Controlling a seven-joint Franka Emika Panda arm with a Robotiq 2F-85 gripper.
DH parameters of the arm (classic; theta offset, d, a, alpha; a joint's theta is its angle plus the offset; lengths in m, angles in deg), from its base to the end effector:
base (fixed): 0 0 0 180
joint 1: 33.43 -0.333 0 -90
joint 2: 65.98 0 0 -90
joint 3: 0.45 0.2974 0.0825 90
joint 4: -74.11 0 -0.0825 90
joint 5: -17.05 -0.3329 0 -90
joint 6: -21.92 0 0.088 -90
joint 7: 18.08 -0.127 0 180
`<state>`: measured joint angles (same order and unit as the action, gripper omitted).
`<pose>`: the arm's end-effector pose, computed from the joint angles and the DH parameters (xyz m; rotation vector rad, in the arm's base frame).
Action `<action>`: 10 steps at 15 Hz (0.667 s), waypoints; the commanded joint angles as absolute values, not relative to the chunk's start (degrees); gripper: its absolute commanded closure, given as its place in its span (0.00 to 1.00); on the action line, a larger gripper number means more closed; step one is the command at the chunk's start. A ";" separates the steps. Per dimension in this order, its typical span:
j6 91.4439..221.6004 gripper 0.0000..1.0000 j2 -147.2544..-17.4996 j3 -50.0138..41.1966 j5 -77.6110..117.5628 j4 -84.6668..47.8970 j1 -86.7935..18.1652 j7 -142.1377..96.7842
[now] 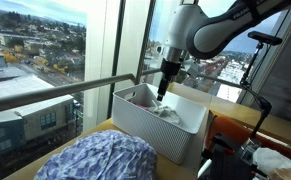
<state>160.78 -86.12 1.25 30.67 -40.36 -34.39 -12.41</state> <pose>0.5719 0.0219 0.2890 2.9478 0.4708 0.1056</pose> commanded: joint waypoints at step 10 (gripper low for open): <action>172.24 0.00 -99.62 -1.84 35.16 -41.97 -36.36 -12.66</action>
